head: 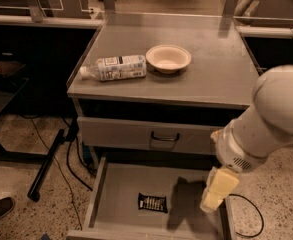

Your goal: Pick rxbar chocolate from middle drawer and place on counter

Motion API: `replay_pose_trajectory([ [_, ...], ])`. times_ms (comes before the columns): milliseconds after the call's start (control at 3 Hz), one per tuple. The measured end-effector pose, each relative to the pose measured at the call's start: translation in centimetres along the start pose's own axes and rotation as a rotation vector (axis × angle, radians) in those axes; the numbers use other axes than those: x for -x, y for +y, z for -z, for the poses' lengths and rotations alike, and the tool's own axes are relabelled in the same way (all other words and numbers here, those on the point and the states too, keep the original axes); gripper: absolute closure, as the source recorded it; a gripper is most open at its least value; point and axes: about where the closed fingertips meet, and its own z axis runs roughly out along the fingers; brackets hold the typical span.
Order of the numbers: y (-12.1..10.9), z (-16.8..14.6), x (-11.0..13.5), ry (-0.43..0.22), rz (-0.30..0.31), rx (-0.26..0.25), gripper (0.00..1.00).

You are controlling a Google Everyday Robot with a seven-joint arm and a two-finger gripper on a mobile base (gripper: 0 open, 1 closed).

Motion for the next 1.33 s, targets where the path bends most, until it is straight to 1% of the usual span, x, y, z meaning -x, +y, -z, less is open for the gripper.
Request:
replay_pose_trajectory([
  [333, -0.2, -5.0, -0.4, -0.024, -0.014, 0.031, 0.00],
  [667, -0.4, -5.4, -0.4, -0.029, -0.016, 0.029, 0.00],
  [1000, -0.2, -5.9, -0.4, -0.043, -0.023, 0.041, 0.00],
  [1333, 0.3, -10.4, -0.4, -0.066, -0.055, 0.085, 0.00],
])
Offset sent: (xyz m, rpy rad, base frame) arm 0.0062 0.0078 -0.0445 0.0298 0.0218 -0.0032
